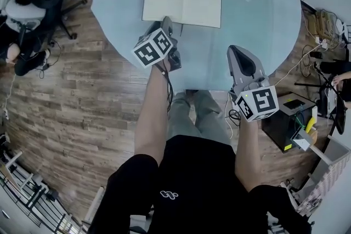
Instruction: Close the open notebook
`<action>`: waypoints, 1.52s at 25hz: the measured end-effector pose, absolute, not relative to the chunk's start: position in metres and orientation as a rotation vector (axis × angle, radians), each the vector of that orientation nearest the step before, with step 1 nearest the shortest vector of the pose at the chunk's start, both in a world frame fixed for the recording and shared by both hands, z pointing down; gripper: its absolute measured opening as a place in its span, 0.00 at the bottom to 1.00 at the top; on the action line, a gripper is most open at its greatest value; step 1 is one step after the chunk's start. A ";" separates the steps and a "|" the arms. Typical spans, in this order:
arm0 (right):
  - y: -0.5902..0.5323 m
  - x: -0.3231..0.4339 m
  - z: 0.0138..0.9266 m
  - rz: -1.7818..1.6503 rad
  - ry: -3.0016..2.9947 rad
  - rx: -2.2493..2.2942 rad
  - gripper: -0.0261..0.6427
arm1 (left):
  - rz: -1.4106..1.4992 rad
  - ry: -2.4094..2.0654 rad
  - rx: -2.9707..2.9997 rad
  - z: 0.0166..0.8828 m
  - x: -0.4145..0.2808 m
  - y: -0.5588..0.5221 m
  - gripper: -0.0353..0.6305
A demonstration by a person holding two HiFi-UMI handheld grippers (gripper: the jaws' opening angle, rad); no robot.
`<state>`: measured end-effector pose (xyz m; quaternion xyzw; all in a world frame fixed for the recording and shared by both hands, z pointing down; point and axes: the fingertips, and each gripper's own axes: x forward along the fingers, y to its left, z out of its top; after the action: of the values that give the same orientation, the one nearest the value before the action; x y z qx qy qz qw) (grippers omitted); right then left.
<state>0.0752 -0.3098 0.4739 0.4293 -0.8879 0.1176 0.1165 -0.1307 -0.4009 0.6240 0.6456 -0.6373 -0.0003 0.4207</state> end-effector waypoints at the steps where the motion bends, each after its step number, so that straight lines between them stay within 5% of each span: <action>1: -0.310 0.077 0.474 0.349 -2.598 1.264 0.06 | 0.022 -1.605 1.622 0.624 -0.131 -0.401 0.28; 11: -0.304 0.094 0.477 0.370 -2.578 1.294 0.06 | 0.403 -1.686 2.078 0.572 -0.074 -0.400 0.08; 24: -0.290 0.118 0.453 0.316 -2.575 1.376 0.06 | 1.377 -1.152 2.347 0.628 0.038 -0.397 0.15; 27: -0.288 0.124 0.446 0.301 -2.573 1.408 0.06 | 1.269 -0.973 2.465 0.611 0.058 -0.381 0.16; 31: -0.296 0.118 0.426 0.266 -2.621 1.439 0.06 | 0.682 -1.135 2.702 0.500 0.059 -0.374 0.07; 38: -0.310 0.079 0.357 0.143 -2.800 1.441 0.06 | 0.082 -1.585 2.686 0.323 -0.026 -0.347 0.06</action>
<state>0.0789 -0.3097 0.3568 0.4571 -0.8882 0.0454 -0.0056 -0.0259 -0.3468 0.3226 0.8608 -0.5081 0.0262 0.0108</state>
